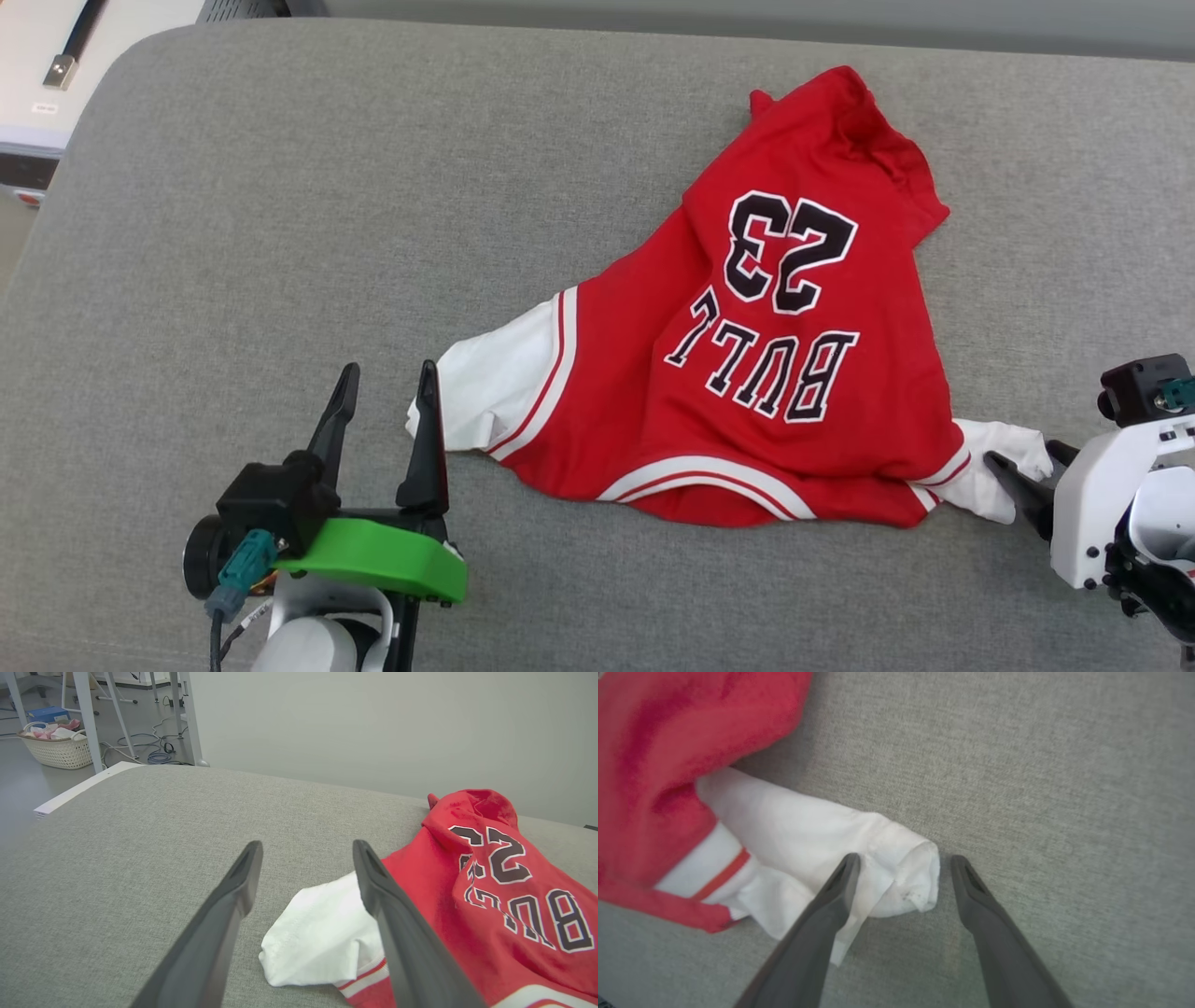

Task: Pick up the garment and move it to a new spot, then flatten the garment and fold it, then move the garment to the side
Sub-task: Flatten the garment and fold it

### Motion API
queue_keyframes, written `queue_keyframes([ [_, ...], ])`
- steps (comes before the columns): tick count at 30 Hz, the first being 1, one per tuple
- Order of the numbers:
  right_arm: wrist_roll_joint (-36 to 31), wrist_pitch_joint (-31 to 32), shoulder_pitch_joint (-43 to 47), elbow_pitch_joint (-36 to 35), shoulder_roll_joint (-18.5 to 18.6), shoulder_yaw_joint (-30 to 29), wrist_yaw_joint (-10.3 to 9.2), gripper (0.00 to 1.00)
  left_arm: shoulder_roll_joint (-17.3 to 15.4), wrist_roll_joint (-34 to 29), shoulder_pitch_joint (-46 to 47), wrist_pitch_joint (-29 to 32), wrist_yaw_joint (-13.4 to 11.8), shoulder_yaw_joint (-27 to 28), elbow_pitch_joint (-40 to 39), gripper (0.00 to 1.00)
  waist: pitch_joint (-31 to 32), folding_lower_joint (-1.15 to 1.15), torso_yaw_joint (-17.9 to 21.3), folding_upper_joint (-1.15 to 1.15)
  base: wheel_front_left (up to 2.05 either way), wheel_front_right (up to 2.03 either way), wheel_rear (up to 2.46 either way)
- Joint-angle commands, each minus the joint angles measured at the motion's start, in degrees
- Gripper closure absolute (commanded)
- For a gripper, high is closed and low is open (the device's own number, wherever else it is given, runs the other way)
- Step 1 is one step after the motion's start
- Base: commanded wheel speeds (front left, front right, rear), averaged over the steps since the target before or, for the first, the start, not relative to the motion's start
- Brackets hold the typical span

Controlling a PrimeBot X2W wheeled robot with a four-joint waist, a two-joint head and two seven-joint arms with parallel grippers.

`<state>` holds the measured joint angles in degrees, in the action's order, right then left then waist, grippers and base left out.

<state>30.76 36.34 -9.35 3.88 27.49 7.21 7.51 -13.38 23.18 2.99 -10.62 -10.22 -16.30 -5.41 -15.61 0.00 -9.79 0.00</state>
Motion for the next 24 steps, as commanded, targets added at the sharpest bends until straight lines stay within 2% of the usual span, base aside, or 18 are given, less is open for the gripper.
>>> queue_keyframes([
  [1, 0.60, 1.01, -0.50, 1.12, 0.46, 0.95, -0.02, 0.00, 0.22, 0.04, 1.17, -0.51, 0.49, -0.04, 0.38, 0.00, -1.34, 0.00, -1.20, 0.00, 0.00, 0.00, 0.00],
  [4, 2.05, 2.45, -0.33, 2.82, 1.00, 2.70, -0.02, 0.00, 0.35, 0.17, 1.50, -0.87, 0.56, -0.02, 0.86, 0.00, -1.75, 0.00, -1.54, 0.00, 0.00, 0.00, 0.00],
  [5, 2.76, 3.07, -0.07, 3.27, 1.15, 3.46, -0.02, 0.64, 0.40, 0.25, 1.57, -1.01, 0.60, 0.00, 1.03, 0.00, -1.84, 0.00, -1.62, 0.00, 0.00, 0.00, 0.00],
  [6, 3.59, 3.50, 0.19, 3.58, 1.23, 3.97, -0.02, 1.00, 0.43, 0.31, 1.60, -1.15, 0.61, 0.03, 1.22, 0.00, -1.85, 0.00, -1.63, 0.00, 0.00, 0.00, 0.00],
  [11, 6.29, 3.47, 1.64, 2.35, 1.82, 1.96, -0.02, 1.00, 0.48, 0.52, 1.04, -1.59, 0.40, 0.17, 2.01, 0.00, -0.56, 0.00, -1.15, 0.00, 0.00, 0.00, 0.00],
  [17, 6.58, 5.01, 6.90, -5.69, 1.86, -6.56, -0.02, 1.00, -0.08, 0.95, -0.61, -1.62, 0.06, 0.55, 2.32, 0.00, 2.59, 0.00, 0.67, 0.00, 0.00, 0.00, 0.00],
  [21, 6.33, 8.48, 11.55, -12.75, -0.19, -13.60, -0.02, 1.00, -0.40, 1.19, -1.47, -1.32, -0.17, 0.60, 2.14, 0.00, 4.30, 0.00, 1.99, 0.00, 0.00, 0.00, 0.00],
  [24, 6.59, 11.73, 15.31, -17.81, -3.26, -18.77, -0.02, 1.00, -0.62, 1.31, -2.11, -1.02, -0.46, 0.63, 1.73, 0.00, 5.15, 0.00, 2.85, 0.00, 0.00, 0.00, 0.00],
])
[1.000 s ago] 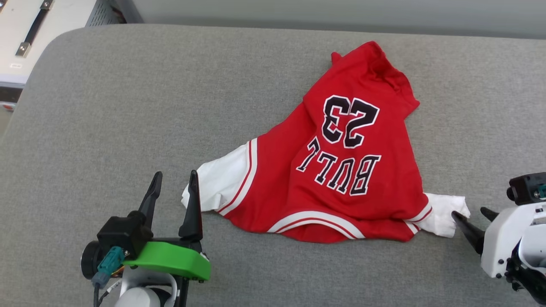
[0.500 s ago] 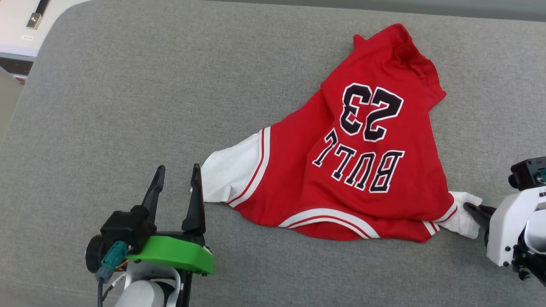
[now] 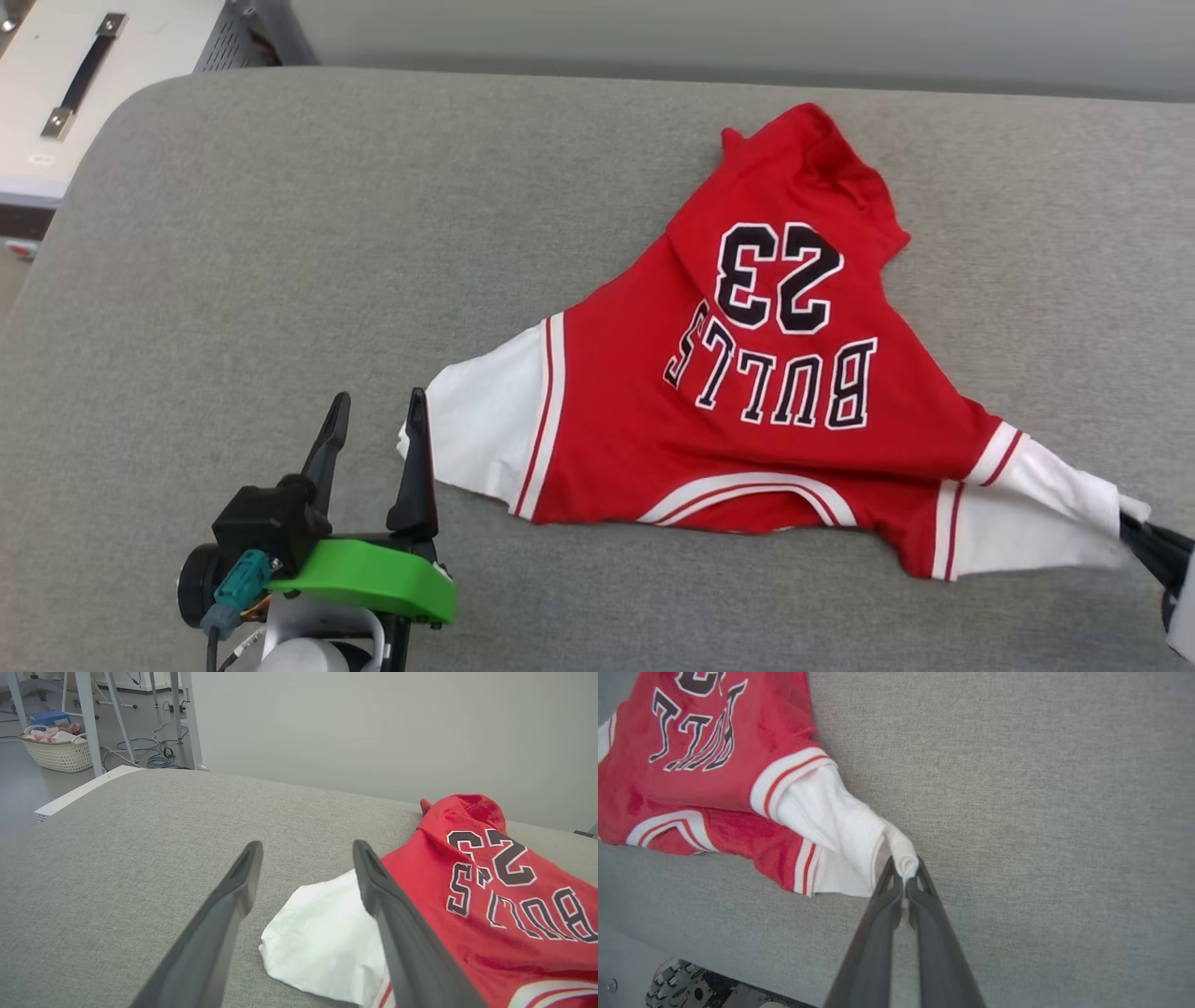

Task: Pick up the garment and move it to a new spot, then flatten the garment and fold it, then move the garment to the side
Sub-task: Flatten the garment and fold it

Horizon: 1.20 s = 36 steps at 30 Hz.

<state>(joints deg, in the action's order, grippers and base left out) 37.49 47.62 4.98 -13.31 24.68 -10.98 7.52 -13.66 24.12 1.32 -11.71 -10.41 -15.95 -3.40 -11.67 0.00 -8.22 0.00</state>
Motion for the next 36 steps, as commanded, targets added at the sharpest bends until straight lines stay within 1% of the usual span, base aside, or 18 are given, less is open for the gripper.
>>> queue_keyframes([
  [1, -0.30, 1.39, 2.05, -1.76, -1.30, -1.91, -0.03, 1.00, -0.40, 0.39, -0.61, 0.16, -0.37, 0.29, -0.43, 0.00, 1.32, 0.00, 1.48, 0.00, 0.00, 0.00, 0.00],
  [3, -0.62, 3.17, 4.27, -3.91, -3.67, -4.60, -0.03, 1.00, -0.57, 0.46, -0.94, 0.37, -0.55, 0.33, -0.84, 0.00, 1.40, 0.00, 1.99, 0.00, 0.00, 0.00, 0.00],
  [5, -1.19, 4.17, 5.81, -4.56, -5.69, -6.14, -0.03, 1.00, -0.68, 0.50, -1.07, 0.58, -0.71, 0.35, -1.14, 0.00, 1.24, 0.00, 2.28, 0.00, 0.00, 0.00, 0.00],
  [6, -1.36, 4.48, 6.36, -4.34, -6.96, -6.70, -0.03, 1.00, -0.77, 0.51, -1.13, 0.69, -0.82, 0.40, -1.34, 0.00, 1.05, 0.00, 2.55, 0.00, 0.00, 0.00, 0.00],
  [8, -2.21, 4.34, 6.99, -2.89, -8.26, -7.00, -0.03, 1.00, -0.90, 0.51, -1.02, 1.09, -0.92, 0.29, -1.61, 0.00, 0.55, 0.00, 2.72, 0.00, 0.00, 0.00, 0.00],
  [10, -2.48, 2.89, 6.39, -0.39, -9.43, -6.87, -0.03, 1.00, -1.06, 0.47, -0.74, 1.46, -0.96, 0.20, -1.90, 0.00, -0.16, 0.00, 2.90, 0.00, 0.00, 0.00, 0.00],
  [16, -3.82, -4.13, 2.65, 9.15, -9.83, -5.23, -0.03, 1.00, -1.70, 0.17, 0.36, 2.38, -1.06, 0.00, -2.36, 0.00, -1.95, 0.00, 2.51, 0.00, 0.00, 0.00, 0.00],
  [19, -3.51, -7.60, 1.51, 12.00, -9.45, -3.95, -0.03, 1.00, -1.97, 0.23, 0.31, 2.67, -1.24, 0.12, -2.36, 0.00, -2.05, 0.00, 2.28, 0.00, 0.00, 0.00, 0.00],
  [20, -3.28, -8.98, 1.29, 12.64, -9.46, -3.64, -0.03, 0.44, -2.07, 0.26, 0.18, 2.74, -1.36, 0.19, -2.32, 0.00, -1.92, 0.00, 2.23, 0.00, 0.00, 0.00, 0.00],
  [21, -3.42, -10.04, 1.29, 12.95, -9.31, -3.35, -0.03, 0.17, -2.10, 0.35, 0.02, 2.81, -1.46, 0.27, -2.24, 0.00, -1.67, 0.00, 2.20, 0.00, 0.00, 0.00, 0.00],
  [22, -4.01, -11.65, 1.40, 13.06, -9.07, -3.19, -0.03, 0.00, -2.18, 0.48, -0.24, 2.90, -1.58, 0.37, -2.14, 0.00, -1.32, 0.00, 2.22, 0.00, 0.00, 0.00, 0.00],
  [25, -6.21, -16.48, 2.03, 12.30, -9.00, -3.03, -0.03, 0.00, -2.43, 0.88, -1.19, 3.03, -1.85, 0.71, -1.92, 0.00, 0.10, 0.00, 2.47, 0.00, 0.00, 0.00, 0.00],
  [28, -9.16, -21.86, 2.51, 10.41, -9.89, -3.62, -0.03, 0.00, -2.71, 1.35, -2.02, 3.28, -2.08, 1.08, -1.78, 0.00, 1.48, 0.00, 2.83, 0.00, 0.00, 0.00, 0.00],
  [33, -15.26, -30.78, 2.80, 6.92, -12.69, -3.34, -0.03, 0.00, -3.45, 2.14, -2.90, 3.96, -2.41, 1.94, -1.61, 0.00, 3.52, 0.00, 3.42, 0.00, 0.00, 0.00, 0.00],
  [36, -18.08, -34.07, 2.76, 5.64, -14.21, -2.07, -0.03, 0.00, -3.97, 2.45, -3.18, 4.42, -2.64, 2.44, -1.59, 0.00, 4.43, 0.00, 3.68, 0.00, 0.00, 0.00, 0.00],
])
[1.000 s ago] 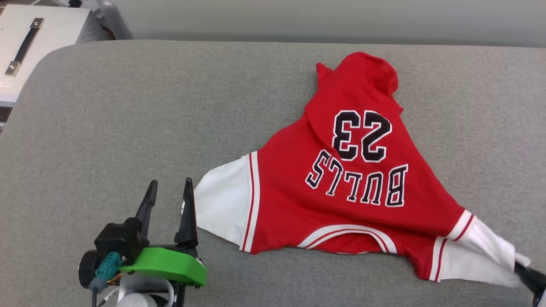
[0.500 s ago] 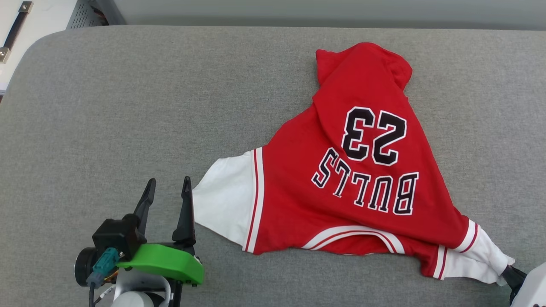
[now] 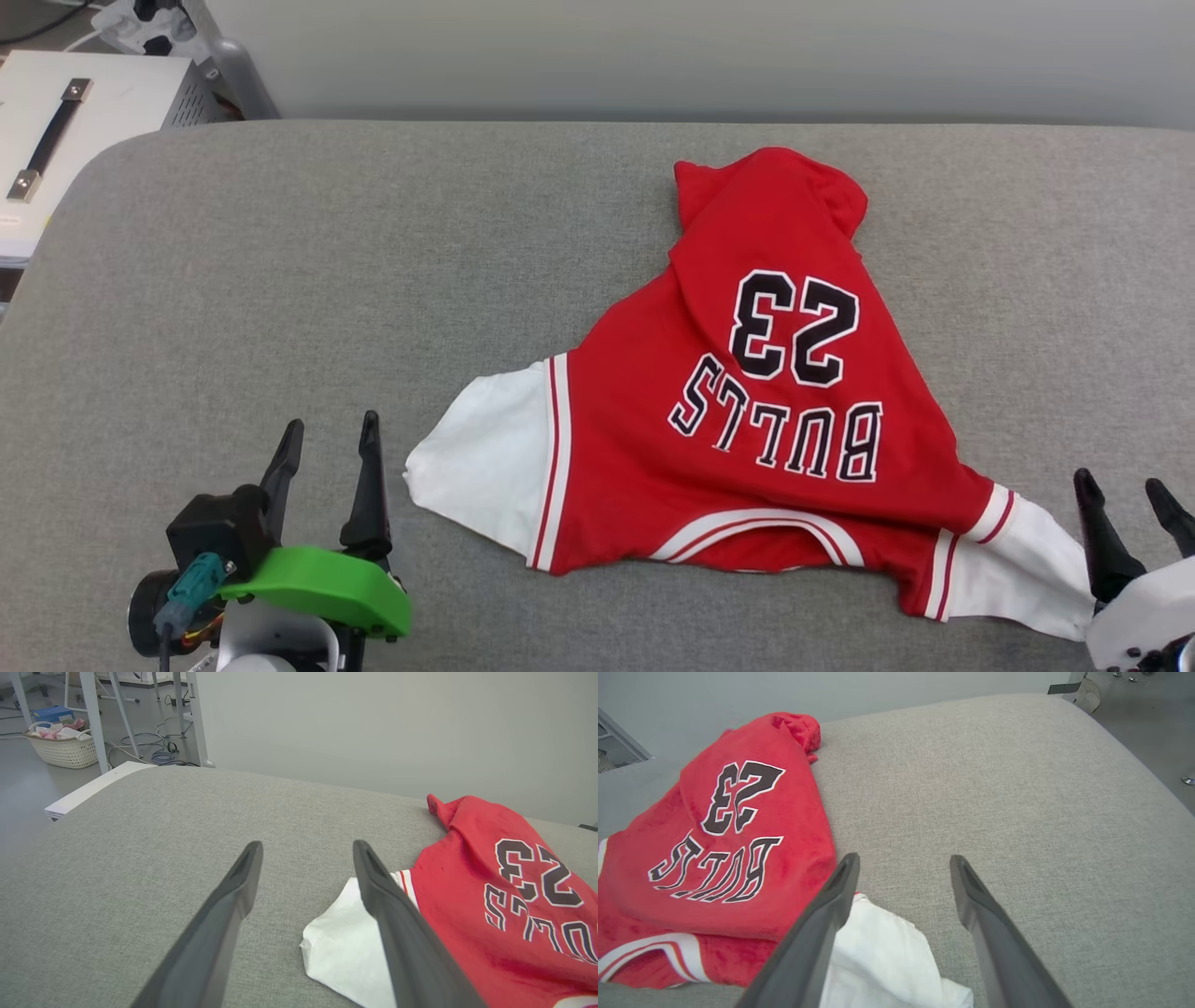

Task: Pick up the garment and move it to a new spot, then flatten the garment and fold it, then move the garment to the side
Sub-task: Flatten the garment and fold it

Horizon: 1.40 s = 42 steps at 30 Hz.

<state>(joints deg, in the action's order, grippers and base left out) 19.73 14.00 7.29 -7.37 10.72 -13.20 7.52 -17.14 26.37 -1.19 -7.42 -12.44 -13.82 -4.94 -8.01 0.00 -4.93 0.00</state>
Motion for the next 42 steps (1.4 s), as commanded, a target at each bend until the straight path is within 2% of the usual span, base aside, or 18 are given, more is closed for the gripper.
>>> queue_keyframes([
  [1, -1.00, -1.65, 0.36, -0.82, -0.78, 0.84, -0.03, 0.00, -0.70, 0.32, -0.78, 0.36, -0.70, 0.50, -0.02, 0.00, 1.14, 0.00, 0.49, 0.00, 0.00, 0.00, 0.00],
  [8, -4.73, -6.79, 0.30, -4.70, -3.30, 4.22, -0.03, 0.00, -2.36, 2.19, -1.30, 3.26, -0.88, 2.05, 0.00, 0.00, 3.10, 0.00, 1.12, 0.00, 0.00, 0.00, 0.00],
  [12, -6.06, -8.72, 0.39, -7.65, -4.25, 5.91, -0.03, 0.00, -3.62, 4.43, -0.12, 7.22, -0.26, 2.78, -0.17, 0.00, 3.15, 0.00, 1.78, 0.00, 0.00, 0.00, 0.00],
  [18, -6.62, -9.44, 0.04, -10.27, -5.04, 9.25, -0.03, 0.00, -6.26, 8.34, 4.71, 18.92, 2.39, 0.84, 0.87, 0.00, 1.32, 0.00, 3.21, 0.00, 0.00, 0.00, 0.00],
  [23, -6.22, -9.78, -0.99, -10.48, -5.17, 10.99, -0.03, 0.00, -9.11, 10.34, 9.78, 31.17, 5.52, -3.25, 4.55, 0.00, -0.94, 0.00, 4.98, 0.00, 0.00, 0.00, 0.00],
  [28, -5.61, -10.36, -2.06, -9.79, -5.02, 11.69, -0.03, 0.00, -11.07, 10.71, 12.86, 40.89, 6.18, -6.46, 8.80, 0.00, -2.85, 0.00, 6.63, 0.00, 0.00, 0.00, 0.00],
  [33, -5.28, -10.86, -2.62, -9.33, -4.96, 11.74, -0.03, 0.00, -11.53, 10.55, 14.92, 44.96, 5.22, -7.38, 13.87, 0.00, -4.86, 0.00, 7.63, 0.00, 0.00, 0.00, 0.00],
  [39, -5.13, -10.90, -3.37, -8.65, -4.57, 10.91, -0.03, 0.00, -10.14, 11.12, 18.53, 47.01, 8.06, -9.68, 20.43, 0.00, -6.64, 0.00, 7.74, 0.00, 0.00, 0.00, 0.00],
  [42, -4.94, -10.94, -3.53, -8.46, -4.35, 10.60, -0.03, 0.00, -9.34, 11.11, 19.52, 49.97, 10.43, -12.54, 23.52, 0.00, -6.91, 0.00, 7.82, 0.00, 0.00, 0.00, 0.00],
])
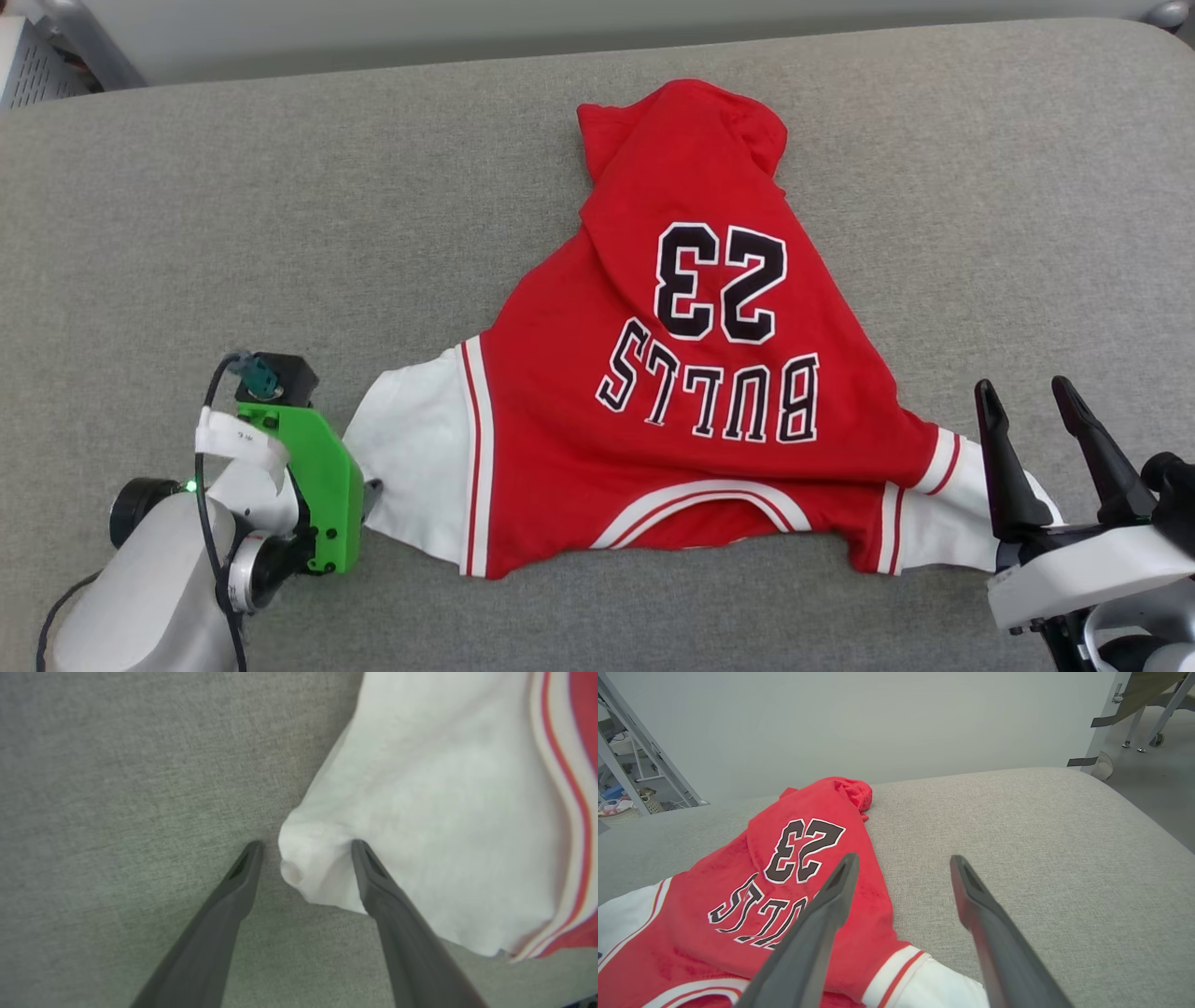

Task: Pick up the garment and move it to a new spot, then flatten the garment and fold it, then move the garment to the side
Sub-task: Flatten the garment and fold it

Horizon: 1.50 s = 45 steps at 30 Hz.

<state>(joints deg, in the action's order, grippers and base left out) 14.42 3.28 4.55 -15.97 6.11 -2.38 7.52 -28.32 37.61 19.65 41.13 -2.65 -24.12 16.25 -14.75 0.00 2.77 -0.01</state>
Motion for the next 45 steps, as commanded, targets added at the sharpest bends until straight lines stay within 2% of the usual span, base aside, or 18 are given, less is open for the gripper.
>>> queue_keyframes([
  [1, 0.42, -0.22, -0.79, 0.16, 0.33, -0.42, -0.03, 0.00, 2.25, 0.05, -1.24, 2.54, 1.46, -3.21, 2.78, 0.32, -0.19, 0.00, 0.11, 0.01, 0.00, 0.00, 0.00],
  [2, 0.57, -0.15, -0.76, 0.23, 0.44, -0.64, -0.03, 0.00, 2.49, 0.09, -1.15, 3.59, 2.47, -4.28, 3.44, 0.73, -0.17, 0.00, 0.14, 0.01, 0.00, 0.00, 0.00],
  [3, 0.69, -0.09, -0.76, 0.26, 0.55, -0.88, -0.03, 0.00, 2.62, 0.25, -1.12, 4.31, 3.23, -4.92, 4.03, 1.00, -0.16, 0.00, 0.18, 0.01, 0.00, 0.00, 0.00],
  [7, 1.69, 0.43, -0.68, 0.40, 1.03, -2.09, -0.03, 0.00, 3.25, 0.21, -0.76, 3.79, 4.28, -5.78, 4.93, 1.00, 0.21, 0.00, 0.11, 0.01, 0.00, 0.00, 0.00],
  [11, 3.80, 1.68, -0.18, 1.11, 2.02, -3.97, -0.03, 0.00, 3.13, -0.26, -0.65, 0.60, 3.85, -4.92, 4.10, 1.00, 1.41, 0.00, -0.17, 0.01, 0.00, 0.00, 0.00],
  [17, 10.26, 7.22, 1.89, 4.74, 5.60, -6.93, -0.03, 0.00, 1.51, -0.90, -2.62, -5.04, 1.55, -2.14, -1.75, 1.00, 3.92, 0.00, -0.70, 0.01, 0.00, 0.00, 0.00],
  [22, 15.12, 15.06, 4.85, 8.61, 9.80, -8.64, -0.03, 0.00, 0.17, -0.85, -5.66, -7.92, -1.46, 0.48, -8.98, 1.00, 5.49, 0.00, -1.33, 0.01, 0.00, 0.00, 0.00],
  [29, 18.94, 25.44, 6.58, 9.82, 13.65, -6.92, -0.03, 0.00, -1.07, -2.02, -8.25, -8.90, -4.80, 1.78, -19.08, 1.00, 5.01, 0.00, -2.48, 0.01, 0.00, 0.00, 0.00],
  [38, 20.00, 30.59, 2.13, 13.79, 16.88, -2.08, -0.03, 0.00, -1.84, -3.57, -7.76, -9.07, -7.00, 2.46, -27.28, 1.00, 0.80, 0.00, -4.29, 0.01, 0.00, 0.00, 0.00],
  [45, 21.36, 34.08, 0.13, 18.59, 18.29, 1.99, -0.03, 0.00, -1.35, -3.66, -7.66, -9.62, -7.38, 2.22, -28.26, 1.00, -0.89, 0.00, -4.88, 0.01, 0.00, 0.00, 0.00],
])
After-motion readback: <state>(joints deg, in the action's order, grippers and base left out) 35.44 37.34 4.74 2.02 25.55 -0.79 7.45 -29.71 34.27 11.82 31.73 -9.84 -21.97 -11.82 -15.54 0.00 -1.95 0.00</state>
